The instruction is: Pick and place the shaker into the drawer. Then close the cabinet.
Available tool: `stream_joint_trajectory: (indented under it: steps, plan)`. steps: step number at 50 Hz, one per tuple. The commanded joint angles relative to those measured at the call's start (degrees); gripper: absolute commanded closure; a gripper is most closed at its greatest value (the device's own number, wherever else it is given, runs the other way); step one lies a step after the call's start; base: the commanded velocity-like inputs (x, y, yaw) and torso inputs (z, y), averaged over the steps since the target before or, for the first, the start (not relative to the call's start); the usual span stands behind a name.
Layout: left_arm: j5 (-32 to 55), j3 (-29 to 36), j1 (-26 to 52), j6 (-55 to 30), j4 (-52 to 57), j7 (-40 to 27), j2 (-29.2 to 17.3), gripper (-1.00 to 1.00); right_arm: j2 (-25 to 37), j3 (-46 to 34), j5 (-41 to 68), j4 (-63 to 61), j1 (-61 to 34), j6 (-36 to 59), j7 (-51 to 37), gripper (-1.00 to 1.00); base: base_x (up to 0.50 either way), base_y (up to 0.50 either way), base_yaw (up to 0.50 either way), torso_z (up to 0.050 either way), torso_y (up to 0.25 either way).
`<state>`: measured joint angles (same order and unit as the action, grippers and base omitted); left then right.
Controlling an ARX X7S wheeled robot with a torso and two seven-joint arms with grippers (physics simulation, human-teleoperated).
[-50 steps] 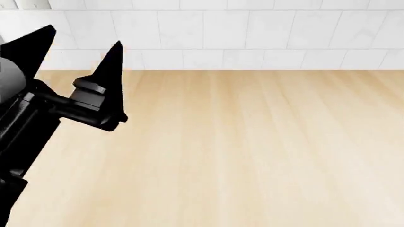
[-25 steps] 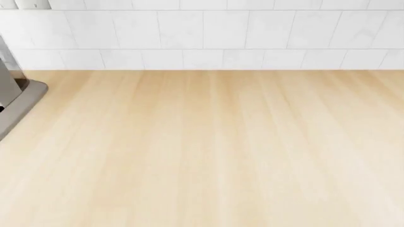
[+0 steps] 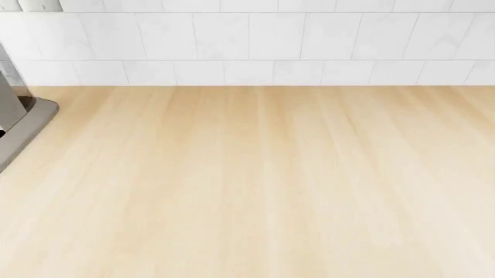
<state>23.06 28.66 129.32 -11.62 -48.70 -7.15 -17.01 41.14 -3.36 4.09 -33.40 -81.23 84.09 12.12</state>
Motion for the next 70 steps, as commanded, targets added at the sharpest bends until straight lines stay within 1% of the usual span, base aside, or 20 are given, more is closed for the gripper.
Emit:
stream_joint_trajectory:
  steps: [1,9,20,22,26,29,35,45,46,48,49,53,55,56,58,59,60,64,66,70]
  plan:
    - [-17.42,-0.27,-3.29,13.38,-26.28,2.52,5.93,-1.0,0.87,-1.06,0.22,-1.31,0.12,2.34,0.02,-1.0,0.0,0.0,0.0,0.0,0.0]
    - [-21.84,-4.13,-12.67,8.11,-26.29,5.58,6.59,-1.0,2.12,-4.01,0.14,-2.8,-0.67,4.82,-0.56,-1.0,0.0,0.0,0.0,0.0,0.0]
    - [-21.84,-4.13,-12.67,8.11,-26.29,5.58,6.59,-1.0,-0.22,-11.33,0.78,-2.04,-2.7,5.86,-3.09,-1.0,0.0,0.0,0.0,0.0,0.0]
    - [-21.84,-4.13,-12.67,8.11,-26.29,5.58,6.59,-1.0,1.34,-12.16,5.58,-1.69,-4.19,5.89,-6.4,-1.0,0.0,0.0,0.0,0.0,0.0]
    - [-21.84,-4.13,-12.67,8.11,-26.29,5.58,6.59,-1.0,10.05,-13.51,38.32,0.91,-11.87,5.88,-36.43,-1.0,0.0,0.0,0.0,0.0,0.0]
    - [-21.84,-4.13,-12.67,8.11,-26.29,5.58,6.59,-1.0,13.32,-15.09,59.21,2.19,-14.56,5.76,-48.45,-1.0,0.0,0.0,0.0,0.0,0.0]
    - [-21.84,-4.13,-12.67,8.11,-26.29,5.58,6.59,-1.0,15.33,-17.48,67.64,3.59,-15.18,4.96,-56.68,-1.0,0.0,0.0,0.0,0.0,0.0]
    - [-21.84,-4.13,-12.67,8.11,-26.29,5.58,6.59,-1.0,14.03,-19.39,62.48,5.02,-10.83,-7.16,-52.12,-1.0,0.0,0.0,0.0,0.0,0.0]
    - [-19.19,-12.72,-21.26,6.75,-26.29,13.2,10.32,-1.0,13.65,-18.61,62.55,5.07,-9.44,-9.14,-51.77,-1.0,0.0,0.0,0.0,0.0,0.0]
    - [-18.45,-29.34,-20.79,8.58,-26.28,18.54,11.21,-1.0,13.02,-17.33,62.52,4.89,-7.18,-12.44,-51.26,-1.0,0.0,0.0,0.0,0.0,0.0]
    - [-17.15,-30.45,-19.87,8.88,-26.19,20.73,11.46,-1.0,12.77,-16.65,62.65,4.73,-6.23,-13.71,-51.27,-1.0,0.0,0.0,0.0,0.0,0.0]
    - [-2.22,-38.42,-50.97,-25.49,8.18,9.64,12.58,-1.0,12.85,-13.04,65.09,3.27,-2.63,-17.37,-51.89,-1.0,0.0,0.0,0.0,0.0,0.0]
    - [3.17,-46.09,-54.36,-42.68,25.37,4.99,15.96,-1.0,13.22,-11.75,66.08,2.64,-1.33,-18.48,-51.94,-1.0,0.0,0.0,0.0,0.0,0.0]
    - [11.76,-51.41,-55.73,-51.28,33.97,-1.58,16.91,-1.0,13.34,-11.2,66.35,2.44,-0.62,-19.15,-51.85,-1.0,0.0,0.0,0.0,0.0,0.0]
    - [28.95,-58.79,-60.75,-68.47,51.15,-18.77,12.01,-1.0,13.47,-10.25,66.83,1.9,0.78,-20.35,-51.79,-1.0,0.0,0.0,0.0,0.0,0.0]
    - [37.54,-55.95,-63.85,-72.57,59.75,-27.36,8.06,-1.0,13.49,-9.82,66.97,1.64,1.56,-21.0,-51.78,-1.0,0.0,0.0,0.0,0.0,0.0]
    - [46.14,-53.59,-66.23,-68.65,68.34,-35.96,5.53,-1.0,13.51,-9.55,66.95,1.4,2.32,-21.57,-51.71,-1.0,0.0,0.0,0.0,0.0,0.0]
    - [80.51,-52.88,-75.02,-63.42,99.04,-68.79,2.79,-1.0,13.11,-8.74,66.71,0.96,5.03,-23.66,-51.64,-1.0,0.0,0.0,0.0,0.0,0.0]
    - [92.31,-56.44,-79.81,-65.34,101.4,-66.34,3.65,-1.0,12.68,-8.7,66.71,0.8,6.04,-24.31,-51.69,-1.0,0.0,0.0,0.0,0.0,0.0]
    - [84.4,-68.17,-87.07,-74.06,104.18,-54.29,7.97,-1.0,11.99,-8.25,67.18,0.48,8.35,-25.55,-52.1,-1.0,0.0,0.0,0.0,0.0,0.0]
